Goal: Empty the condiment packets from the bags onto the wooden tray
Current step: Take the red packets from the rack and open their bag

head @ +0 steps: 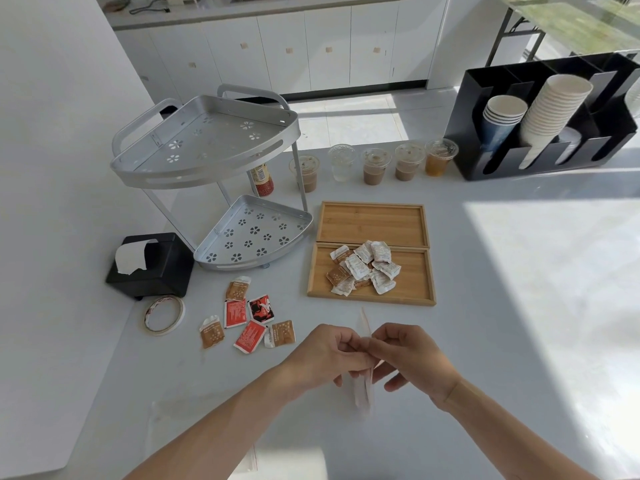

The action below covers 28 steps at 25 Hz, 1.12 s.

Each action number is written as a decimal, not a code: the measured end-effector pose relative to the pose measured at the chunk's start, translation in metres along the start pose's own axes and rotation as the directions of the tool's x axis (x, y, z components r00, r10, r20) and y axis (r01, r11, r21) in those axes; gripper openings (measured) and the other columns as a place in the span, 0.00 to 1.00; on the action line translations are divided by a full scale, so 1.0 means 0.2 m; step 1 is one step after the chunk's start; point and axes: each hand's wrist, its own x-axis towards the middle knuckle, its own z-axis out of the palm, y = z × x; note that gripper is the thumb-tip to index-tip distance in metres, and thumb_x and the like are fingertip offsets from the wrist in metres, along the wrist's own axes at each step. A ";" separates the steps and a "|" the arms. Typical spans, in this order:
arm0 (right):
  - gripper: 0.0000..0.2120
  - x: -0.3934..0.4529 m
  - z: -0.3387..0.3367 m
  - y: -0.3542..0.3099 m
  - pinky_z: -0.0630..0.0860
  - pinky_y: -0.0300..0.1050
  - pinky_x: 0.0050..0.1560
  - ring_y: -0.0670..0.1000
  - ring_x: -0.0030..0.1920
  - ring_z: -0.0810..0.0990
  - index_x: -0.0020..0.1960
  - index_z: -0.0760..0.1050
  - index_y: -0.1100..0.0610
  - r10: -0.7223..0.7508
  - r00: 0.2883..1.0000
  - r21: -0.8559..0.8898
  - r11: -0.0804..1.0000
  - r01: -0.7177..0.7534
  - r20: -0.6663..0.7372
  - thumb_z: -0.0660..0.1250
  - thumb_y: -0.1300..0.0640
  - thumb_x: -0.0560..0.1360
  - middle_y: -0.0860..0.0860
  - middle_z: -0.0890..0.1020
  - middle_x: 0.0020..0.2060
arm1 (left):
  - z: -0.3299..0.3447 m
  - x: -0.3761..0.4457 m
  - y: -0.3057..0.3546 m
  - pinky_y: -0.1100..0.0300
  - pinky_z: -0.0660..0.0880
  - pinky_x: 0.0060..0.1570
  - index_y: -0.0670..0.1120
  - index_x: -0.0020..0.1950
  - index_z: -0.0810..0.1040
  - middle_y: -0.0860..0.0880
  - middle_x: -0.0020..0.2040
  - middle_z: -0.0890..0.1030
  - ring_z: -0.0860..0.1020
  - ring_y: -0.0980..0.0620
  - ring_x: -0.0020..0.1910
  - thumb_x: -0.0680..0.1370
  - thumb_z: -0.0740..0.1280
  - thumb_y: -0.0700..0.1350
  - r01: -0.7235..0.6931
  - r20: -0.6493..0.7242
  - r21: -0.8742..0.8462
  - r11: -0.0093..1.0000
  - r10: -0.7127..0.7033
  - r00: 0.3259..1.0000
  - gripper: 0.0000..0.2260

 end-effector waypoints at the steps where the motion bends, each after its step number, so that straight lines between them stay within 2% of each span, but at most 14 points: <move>1: 0.13 0.00 0.00 0.00 0.79 0.41 0.31 0.53 0.38 0.87 0.42 0.78 0.56 -0.004 1.000 0.002 1.000 0.004 0.004 0.72 0.46 0.74 0.54 0.88 0.38 | 0.01 0.00 0.01 0.65 0.73 0.29 0.44 0.46 0.83 0.53 0.35 0.85 0.80 0.58 0.35 0.70 0.73 0.49 0.017 -0.020 0.015 1.000 -0.017 1.000 0.10; 5: 0.10 0.01 -0.03 0.00 0.79 0.42 0.32 0.55 0.41 0.88 0.44 0.80 0.60 -0.009 1.000 0.054 0.999 0.009 0.003 0.71 0.52 0.76 0.55 0.88 0.39 | 0.00 0.02 0.00 0.67 0.73 0.28 0.43 0.46 0.82 0.54 0.31 0.83 0.79 0.60 0.31 0.73 0.73 0.47 0.019 -0.030 0.007 1.000 -0.018 0.999 0.08; 10: 0.09 0.01 -0.05 0.01 0.79 0.44 0.36 0.54 0.45 0.87 0.45 0.81 0.60 0.014 0.999 0.128 0.992 -0.019 0.041 0.71 0.53 0.76 0.57 0.87 0.42 | -0.02 0.00 -0.01 0.67 0.74 0.30 0.47 0.43 0.82 0.54 0.32 0.83 0.79 0.60 0.32 0.76 0.71 0.47 -0.008 -0.008 -0.019 1.000 0.008 1.000 0.04; 15: 0.09 0.01 -0.05 0.02 0.78 0.45 0.36 0.55 0.46 0.86 0.48 0.81 0.60 0.019 0.998 0.161 0.987 -0.029 0.066 0.69 0.54 0.78 0.58 0.87 0.46 | -0.01 0.00 -0.02 0.64 0.75 0.32 0.45 0.44 0.82 0.52 0.34 0.83 0.80 0.57 0.35 0.77 0.70 0.45 -0.011 -0.005 -0.094 0.996 0.010 1.000 0.05; 20: 0.09 0.01 -0.05 0.03 0.78 0.45 0.35 0.55 0.45 0.87 0.48 0.82 0.60 0.022 0.999 0.162 0.986 -0.028 0.039 0.69 0.55 0.77 0.57 0.87 0.44 | -0.02 -0.02 -0.01 0.63 0.76 0.34 0.46 0.44 0.83 0.49 0.38 0.85 0.82 0.54 0.38 0.76 0.71 0.46 0.018 0.027 -0.174 0.985 -0.013 1.000 0.04; 24: 0.09 -0.01 -0.04 0.03 0.79 0.44 0.34 0.54 0.44 0.87 0.46 0.82 0.59 0.006 0.999 0.150 0.989 -0.011 0.037 0.74 0.52 0.74 0.56 0.88 0.43 | -0.02 -0.02 -0.01 0.65 0.75 0.34 0.47 0.43 0.84 0.47 0.41 0.86 0.84 0.52 0.41 0.72 0.75 0.52 0.073 0.038 -0.219 0.973 -0.066 0.997 0.09; 28: 0.08 -0.01 -0.06 0.04 0.79 0.42 0.33 0.54 0.43 0.87 0.45 0.82 0.61 0.021 0.999 0.171 0.985 -0.027 0.038 0.74 0.56 0.73 0.59 0.87 0.42 | -0.02 -0.02 -0.03 0.65 0.75 0.36 0.49 0.42 0.84 0.48 0.41 0.86 0.84 0.53 0.42 0.73 0.74 0.48 0.110 0.066 -0.239 0.965 -0.097 0.993 0.03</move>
